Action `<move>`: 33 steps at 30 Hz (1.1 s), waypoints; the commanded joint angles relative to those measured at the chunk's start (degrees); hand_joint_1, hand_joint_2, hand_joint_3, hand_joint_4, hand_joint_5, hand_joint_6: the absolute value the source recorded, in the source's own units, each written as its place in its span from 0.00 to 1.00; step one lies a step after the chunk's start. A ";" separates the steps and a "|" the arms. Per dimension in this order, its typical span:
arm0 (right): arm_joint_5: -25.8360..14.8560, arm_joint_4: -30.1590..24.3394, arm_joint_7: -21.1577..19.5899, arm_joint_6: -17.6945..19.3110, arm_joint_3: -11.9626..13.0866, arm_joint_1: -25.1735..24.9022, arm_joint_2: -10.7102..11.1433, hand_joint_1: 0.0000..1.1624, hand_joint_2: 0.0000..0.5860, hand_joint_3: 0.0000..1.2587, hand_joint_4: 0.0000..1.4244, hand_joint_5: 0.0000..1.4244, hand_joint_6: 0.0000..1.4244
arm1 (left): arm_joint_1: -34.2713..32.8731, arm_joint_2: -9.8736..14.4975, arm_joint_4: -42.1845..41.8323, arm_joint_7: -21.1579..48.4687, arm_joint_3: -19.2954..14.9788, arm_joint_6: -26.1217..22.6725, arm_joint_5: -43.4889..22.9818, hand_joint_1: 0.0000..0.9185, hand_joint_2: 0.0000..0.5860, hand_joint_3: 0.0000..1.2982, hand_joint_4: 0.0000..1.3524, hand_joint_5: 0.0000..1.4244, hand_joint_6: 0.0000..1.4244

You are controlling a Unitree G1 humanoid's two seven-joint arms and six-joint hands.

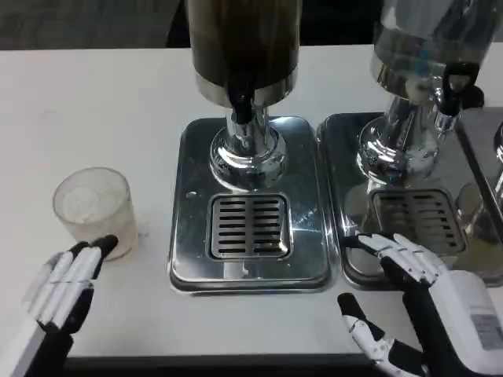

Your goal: Grasp the cup under the faucet to collect the drink, then remove the cup.

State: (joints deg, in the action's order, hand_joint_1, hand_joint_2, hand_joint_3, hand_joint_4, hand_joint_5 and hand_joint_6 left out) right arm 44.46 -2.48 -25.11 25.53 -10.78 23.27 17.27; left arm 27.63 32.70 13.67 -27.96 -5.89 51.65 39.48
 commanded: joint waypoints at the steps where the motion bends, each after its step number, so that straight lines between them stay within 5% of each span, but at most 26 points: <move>1: 0.02 -1.05 -0.83 -1.11 -0.74 0.54 -1.69 0.41 0.73 0.23 0.17 0.12 0.12 | -2.98 0.24 3.85 -2.91 -1.66 4.86 -3.14 0.00 0.00 0.00 0.00 0.00 0.00; 7: 0.44 -0.69 -1.73 -1.57 -1.53 0.92 -3.09 0.41 0.75 0.24 0.18 0.13 0.12 | -8.30 -0.59 7.82 -2.82 -3.52 6.95 -7.54 0.00 0.00 0.00 0.00 0.00 0.00; 17: 0.10 -0.32 -2.22 -2.11 -1.89 0.07 -4.09 0.40 0.75 0.25 0.21 0.14 0.14 | -22.15 -0.62 20.45 4.26 -1.54 3.27 -15.31 0.10 0.00 0.00 0.00 0.00 0.02; 33: 0.43 0.25 -2.65 -3.08 -3.52 -1.49 -5.86 0.40 0.75 0.30 0.27 0.16 0.15 | -39.62 1.08 41.03 7.63 3.55 0.65 -14.92 0.20 0.00 0.01 0.00 0.10 0.10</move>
State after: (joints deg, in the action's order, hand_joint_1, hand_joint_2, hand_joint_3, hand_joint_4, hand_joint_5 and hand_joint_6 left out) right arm 44.73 -2.56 -26.92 22.80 -13.68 22.51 11.81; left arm -9.70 32.74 51.60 -20.74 -3.45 52.85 24.22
